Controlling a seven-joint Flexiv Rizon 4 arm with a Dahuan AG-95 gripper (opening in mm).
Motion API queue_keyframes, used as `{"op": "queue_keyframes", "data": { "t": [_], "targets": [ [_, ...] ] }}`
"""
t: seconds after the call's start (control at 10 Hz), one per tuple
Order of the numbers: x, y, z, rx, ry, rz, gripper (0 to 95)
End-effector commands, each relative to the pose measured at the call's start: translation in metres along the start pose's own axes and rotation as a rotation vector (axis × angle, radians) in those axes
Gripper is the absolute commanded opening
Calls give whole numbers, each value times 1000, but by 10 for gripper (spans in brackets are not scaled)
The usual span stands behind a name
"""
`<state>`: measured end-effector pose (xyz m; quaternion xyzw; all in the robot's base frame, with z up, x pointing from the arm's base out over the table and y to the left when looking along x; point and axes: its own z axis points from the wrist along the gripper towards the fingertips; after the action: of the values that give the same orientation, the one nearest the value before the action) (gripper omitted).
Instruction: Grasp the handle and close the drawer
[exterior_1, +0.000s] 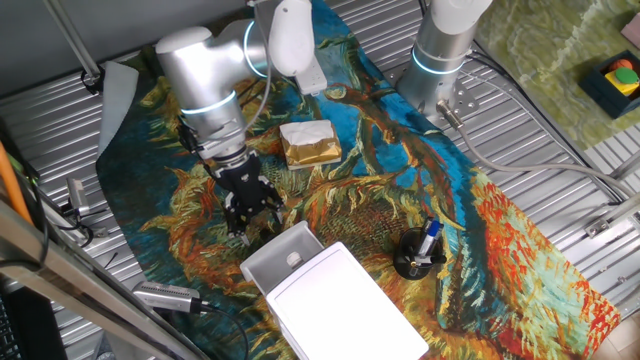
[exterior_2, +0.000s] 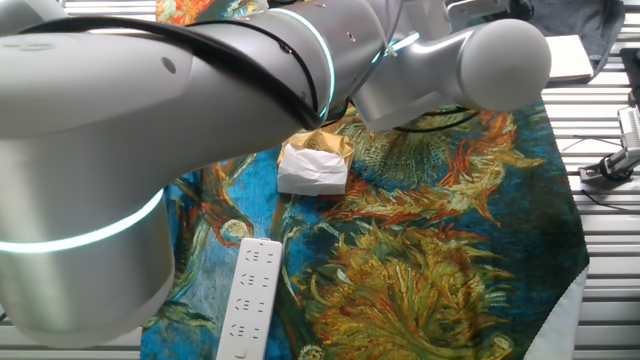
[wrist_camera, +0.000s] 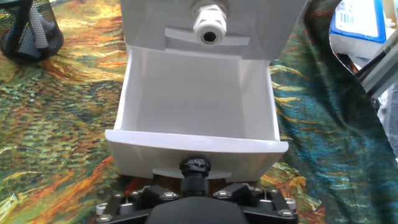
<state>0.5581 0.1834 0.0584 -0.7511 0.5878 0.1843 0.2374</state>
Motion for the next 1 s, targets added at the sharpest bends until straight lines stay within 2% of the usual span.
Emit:
{"op": "queue_keyframes", "data": {
  "t": [0.1, 0.2, 0.3, 0.6, 0.7, 0.8, 0.9, 1.0],
  "targets": [
    [0, 0, 1, 4, 4, 1, 570],
    [0, 0, 1, 5, 5, 7, 570],
    [-1, 0, 2, 7, 6, 9, 380],
    [-1, 0, 2, 13, -1, 8, 380],
    [0, 0, 2, 13, -1, 8, 190],
    [0, 0, 2, 13, -2, 8, 190],
    [0, 0, 2, 13, -1, 18, 0],
    [0, 1, 2, 12, 1, 24, 0]
  ]
}}
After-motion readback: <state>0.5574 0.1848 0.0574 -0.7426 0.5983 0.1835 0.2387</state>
